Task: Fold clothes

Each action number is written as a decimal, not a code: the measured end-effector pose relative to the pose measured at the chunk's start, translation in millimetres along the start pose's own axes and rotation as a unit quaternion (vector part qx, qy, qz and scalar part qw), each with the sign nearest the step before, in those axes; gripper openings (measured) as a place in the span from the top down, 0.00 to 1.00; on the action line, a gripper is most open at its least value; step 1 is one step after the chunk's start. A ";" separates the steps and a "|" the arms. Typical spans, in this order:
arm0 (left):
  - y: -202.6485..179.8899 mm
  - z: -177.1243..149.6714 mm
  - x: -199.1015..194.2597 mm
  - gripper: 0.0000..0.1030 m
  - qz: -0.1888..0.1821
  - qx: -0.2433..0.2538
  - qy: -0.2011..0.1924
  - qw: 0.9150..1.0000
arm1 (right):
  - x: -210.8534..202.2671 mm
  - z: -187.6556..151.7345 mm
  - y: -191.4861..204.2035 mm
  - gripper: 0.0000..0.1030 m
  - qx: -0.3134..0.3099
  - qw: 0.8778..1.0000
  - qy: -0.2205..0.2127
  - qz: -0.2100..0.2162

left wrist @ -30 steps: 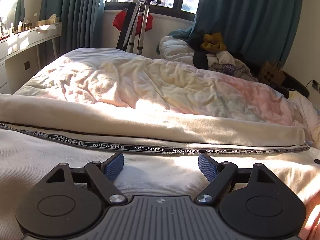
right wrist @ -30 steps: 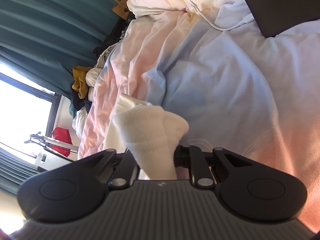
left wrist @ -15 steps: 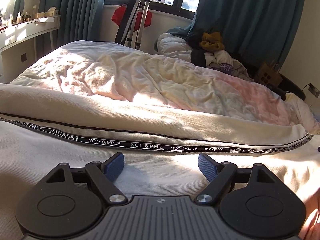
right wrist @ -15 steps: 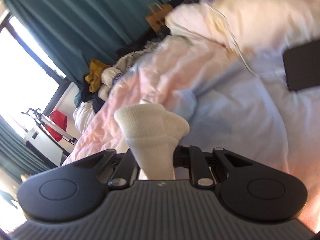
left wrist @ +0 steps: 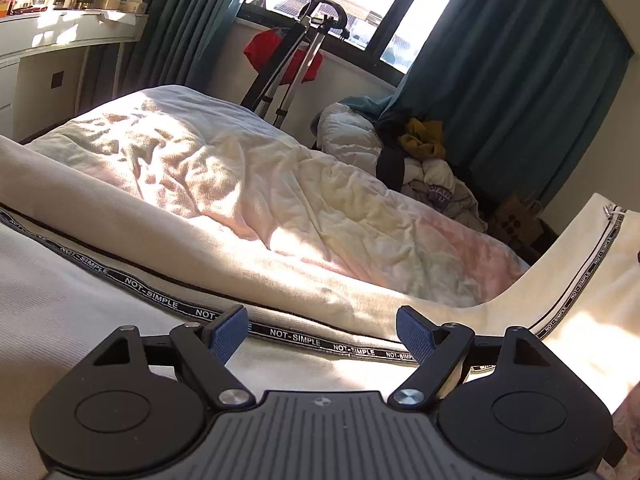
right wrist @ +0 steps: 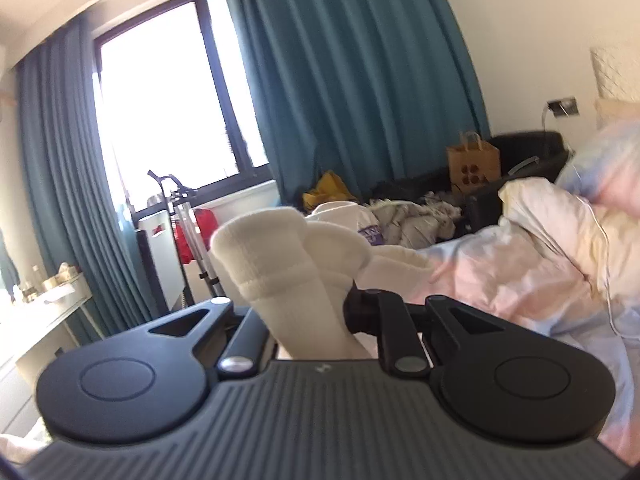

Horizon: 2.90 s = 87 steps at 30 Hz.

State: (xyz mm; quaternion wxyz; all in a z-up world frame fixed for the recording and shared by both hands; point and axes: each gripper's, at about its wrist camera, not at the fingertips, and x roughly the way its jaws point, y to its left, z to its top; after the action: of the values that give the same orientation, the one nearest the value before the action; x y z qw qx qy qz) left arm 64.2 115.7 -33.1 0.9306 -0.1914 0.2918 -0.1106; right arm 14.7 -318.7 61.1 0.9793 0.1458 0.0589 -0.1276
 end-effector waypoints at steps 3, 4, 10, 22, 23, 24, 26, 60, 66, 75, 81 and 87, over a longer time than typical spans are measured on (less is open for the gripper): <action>19.3 21.0 -17.8 0.19 0.006 -0.017 -0.037 0.999 | -16.4 -17.7 56.7 0.86 -0.069 0.997 -0.006 0.036; 28.0 26.8 -23.6 0.19 0.007 -0.030 -0.049 0.998 | -21.6 -24.5 74.7 0.86 -0.091 0.995 -0.006 0.048; 69.5 38.3 -36.8 0.19 0.000 -0.109 -0.060 0.992 | -44.4 -127.9 166.4 0.86 -0.248 0.957 0.055 0.143; 49.7 21.8 -7.1 0.19 -0.045 -0.076 0.007 0.996 | -61.4 -195.3 194.1 0.70 -0.401 0.876 0.135 0.233; 47.0 19.5 -6.0 0.19 -0.049 -0.072 0.010 0.996 | -65.3 -195.3 192.8 0.58 -0.415 0.865 0.136 0.248; 44.4 17.2 -5.0 0.19 -0.052 -0.068 0.013 0.996 | -69.0 -194.5 189.4 0.47 -0.425 0.856 0.137 0.261; 38.3 12.9 -4.7 0.20 -0.058 -0.058 0.013 0.997 | -77.0 -188.8 179.5 0.39 -0.427 0.851 0.135 0.276; -1.6 -40.4 -38.6 0.20 -0.116 -0.007 0.056 0.992 | -14.0 -166.2 -30.9 0.36 0.363 0.851 0.328 0.193; -12.1 -49.9 -29.1 0.21 -0.096 0.039 0.072 0.992 | -0.7 -166.9 -30.7 0.40 0.375 0.854 0.307 0.188; -14.7 -44.2 -31.2 0.25 -0.109 0.040 0.069 0.991 | -7.5 -152.4 -36.6 0.90 0.345 0.885 0.249 0.189; -17.6 -49.3 -33.3 0.25 -0.134 0.035 0.087 0.987 | -13.5 -156.6 -45.5 0.91 0.359 0.880 0.257 0.174; -5.9 -58.9 -20.1 0.30 -0.133 -0.023 0.128 0.983 | -11.8 -162.5 -42.9 0.91 0.335 0.889 0.274 0.149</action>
State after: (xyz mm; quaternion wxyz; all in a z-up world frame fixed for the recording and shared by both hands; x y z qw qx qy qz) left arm 13.1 99.6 -65.1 0.8579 -0.2344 0.3826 -0.2504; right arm -20.8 -306.8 -103.2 0.8248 0.5012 0.2561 0.0529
